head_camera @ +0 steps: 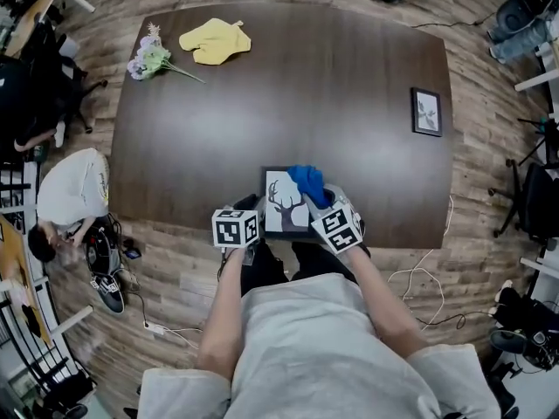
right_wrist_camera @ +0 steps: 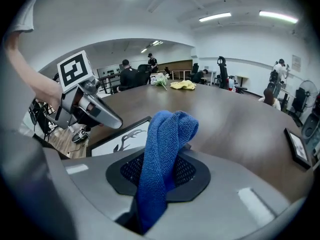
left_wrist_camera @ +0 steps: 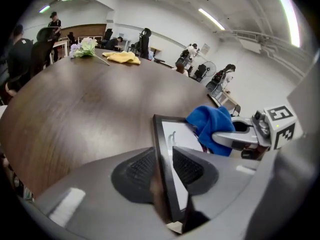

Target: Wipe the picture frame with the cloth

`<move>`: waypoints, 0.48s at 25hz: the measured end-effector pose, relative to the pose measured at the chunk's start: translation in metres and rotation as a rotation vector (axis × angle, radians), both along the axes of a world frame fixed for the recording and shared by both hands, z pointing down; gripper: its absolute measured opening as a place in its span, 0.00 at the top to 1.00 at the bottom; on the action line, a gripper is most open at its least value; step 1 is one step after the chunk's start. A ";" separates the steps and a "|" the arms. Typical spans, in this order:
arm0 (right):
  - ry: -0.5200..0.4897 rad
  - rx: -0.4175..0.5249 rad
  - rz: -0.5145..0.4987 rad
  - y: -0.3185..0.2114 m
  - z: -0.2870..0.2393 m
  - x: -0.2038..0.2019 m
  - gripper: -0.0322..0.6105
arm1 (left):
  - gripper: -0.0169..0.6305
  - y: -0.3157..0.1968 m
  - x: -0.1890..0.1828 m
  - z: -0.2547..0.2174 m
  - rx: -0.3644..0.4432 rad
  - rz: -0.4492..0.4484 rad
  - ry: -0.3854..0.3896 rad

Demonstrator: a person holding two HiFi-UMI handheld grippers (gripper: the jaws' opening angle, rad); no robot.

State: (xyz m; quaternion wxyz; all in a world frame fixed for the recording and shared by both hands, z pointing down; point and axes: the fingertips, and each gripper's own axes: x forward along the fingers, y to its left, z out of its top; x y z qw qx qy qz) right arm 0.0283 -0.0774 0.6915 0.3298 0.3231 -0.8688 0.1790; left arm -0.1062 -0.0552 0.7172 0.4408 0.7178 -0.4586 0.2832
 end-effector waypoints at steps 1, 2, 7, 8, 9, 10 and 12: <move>-0.006 -0.008 -0.004 0.003 0.004 -0.001 0.82 | 0.72 0.002 0.000 0.002 -0.001 -0.008 -0.011; -0.014 -0.017 -0.007 0.007 0.009 -0.002 0.82 | 0.70 0.004 0.001 0.005 -0.004 -0.015 -0.018; -0.049 -0.016 -0.036 0.018 0.021 -0.012 0.82 | 0.67 0.011 0.009 0.015 -0.030 -0.028 -0.041; -0.057 -0.015 -0.036 0.017 0.022 -0.014 0.82 | 0.67 0.011 0.010 0.018 -0.036 -0.031 -0.047; -0.066 -0.016 -0.034 0.016 0.023 -0.015 0.82 | 0.67 0.010 0.010 0.020 -0.040 -0.038 -0.052; -0.076 -0.017 -0.032 0.015 0.023 -0.016 0.82 | 0.67 0.009 0.009 0.021 -0.040 -0.049 -0.058; -0.106 -0.022 -0.029 0.014 0.024 -0.018 0.82 | 0.67 0.008 0.005 0.023 -0.037 -0.071 -0.074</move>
